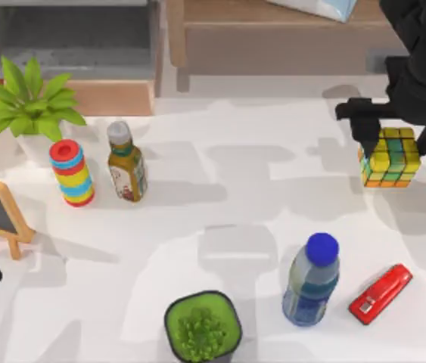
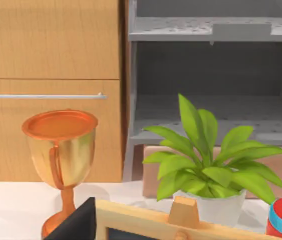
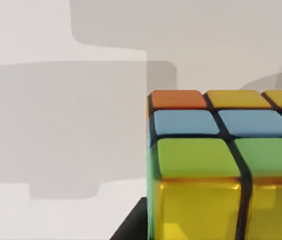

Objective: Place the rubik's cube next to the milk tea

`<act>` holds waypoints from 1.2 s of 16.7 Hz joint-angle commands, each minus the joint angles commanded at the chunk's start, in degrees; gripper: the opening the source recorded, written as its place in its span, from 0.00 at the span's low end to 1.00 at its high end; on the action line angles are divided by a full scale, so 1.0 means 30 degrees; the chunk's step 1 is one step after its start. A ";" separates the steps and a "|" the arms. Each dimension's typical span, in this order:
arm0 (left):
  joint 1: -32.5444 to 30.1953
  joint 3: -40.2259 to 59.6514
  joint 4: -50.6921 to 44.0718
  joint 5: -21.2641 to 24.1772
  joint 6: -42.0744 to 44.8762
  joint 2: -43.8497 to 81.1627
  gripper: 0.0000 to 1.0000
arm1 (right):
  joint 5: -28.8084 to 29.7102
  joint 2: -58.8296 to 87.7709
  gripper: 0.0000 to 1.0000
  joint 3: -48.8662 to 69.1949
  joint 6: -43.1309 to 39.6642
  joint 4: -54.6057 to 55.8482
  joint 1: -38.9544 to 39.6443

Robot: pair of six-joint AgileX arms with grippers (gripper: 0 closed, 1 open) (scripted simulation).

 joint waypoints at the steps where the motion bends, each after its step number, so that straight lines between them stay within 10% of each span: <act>1: 0.0000 0.0000 0.0000 0.0000 0.0000 0.0000 1.00 | -0.0006 0.0080 0.00 -0.0089 -0.0005 0.0046 -0.0018; 11: 0.0000 0.0000 0.0000 0.0000 0.0000 0.0000 1.00 | -0.0030 0.0939 0.00 -0.0895 -0.0022 0.0154 -0.0120; 20: 0.0000 0.0000 0.0000 0.0000 0.0000 0.0000 1.00 | -0.0030 0.0939 0.68 -0.0895 -0.0022 0.0154 -0.0120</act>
